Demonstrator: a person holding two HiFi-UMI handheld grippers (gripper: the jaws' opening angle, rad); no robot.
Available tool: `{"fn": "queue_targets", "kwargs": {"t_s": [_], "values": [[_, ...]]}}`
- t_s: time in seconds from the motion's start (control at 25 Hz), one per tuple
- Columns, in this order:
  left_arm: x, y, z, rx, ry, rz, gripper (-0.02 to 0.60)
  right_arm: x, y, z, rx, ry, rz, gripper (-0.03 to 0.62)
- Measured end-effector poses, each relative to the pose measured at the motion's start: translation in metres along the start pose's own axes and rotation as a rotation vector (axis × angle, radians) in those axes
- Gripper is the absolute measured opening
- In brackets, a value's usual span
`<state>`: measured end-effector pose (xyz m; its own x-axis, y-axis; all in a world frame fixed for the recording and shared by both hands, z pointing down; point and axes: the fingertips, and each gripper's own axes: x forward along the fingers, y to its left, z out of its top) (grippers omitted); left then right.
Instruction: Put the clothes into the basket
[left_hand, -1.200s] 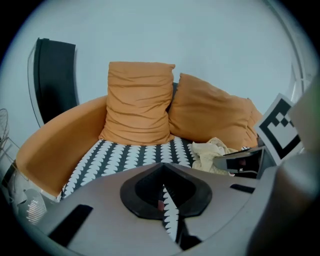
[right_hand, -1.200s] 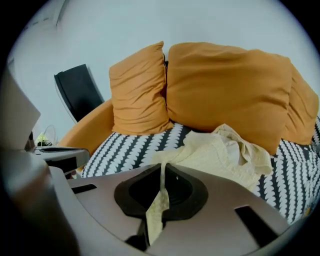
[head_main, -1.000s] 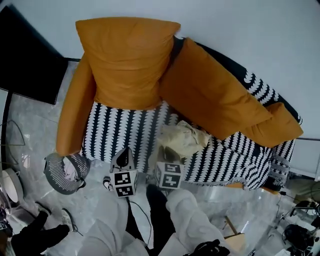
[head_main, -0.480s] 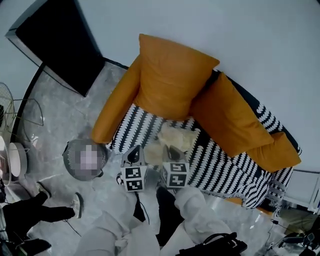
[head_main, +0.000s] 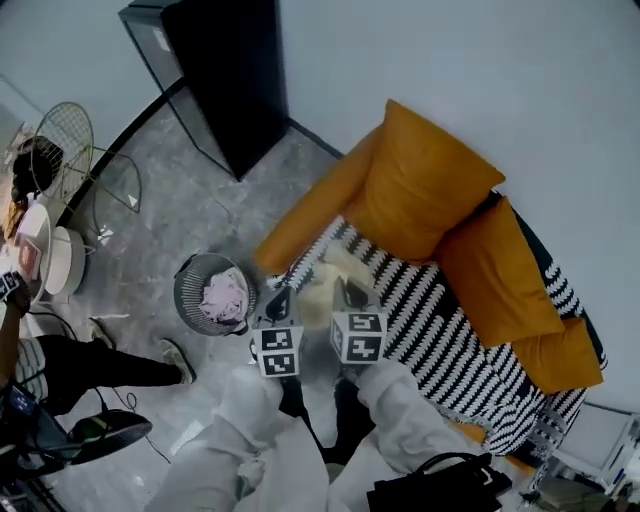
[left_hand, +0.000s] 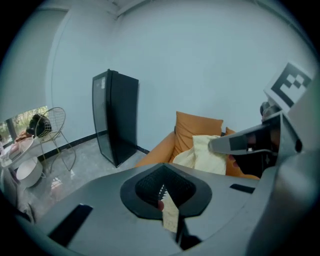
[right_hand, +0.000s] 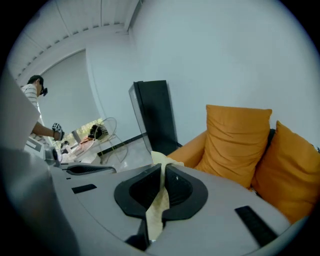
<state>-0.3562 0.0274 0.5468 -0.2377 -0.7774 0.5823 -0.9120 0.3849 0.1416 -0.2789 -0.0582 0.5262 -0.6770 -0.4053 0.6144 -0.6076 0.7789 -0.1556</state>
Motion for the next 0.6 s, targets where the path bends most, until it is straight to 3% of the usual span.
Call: {"fn": "queue_targets", "kwargs": {"t_s": [0.28, 0.6], "values": [[-0.051, 0.091, 0.039, -0.081, -0.049, 0.148, 0.006, 0.017, 0.1, 0.066, -0.153, -0.006, 0.146, 0.031], [-0.121, 0.158, 0.024, -0.186, -0.125, 0.33, 0.006, 0.021, 0.193, 0.072, -0.289, -0.037, 0.298, 0.031]]}}
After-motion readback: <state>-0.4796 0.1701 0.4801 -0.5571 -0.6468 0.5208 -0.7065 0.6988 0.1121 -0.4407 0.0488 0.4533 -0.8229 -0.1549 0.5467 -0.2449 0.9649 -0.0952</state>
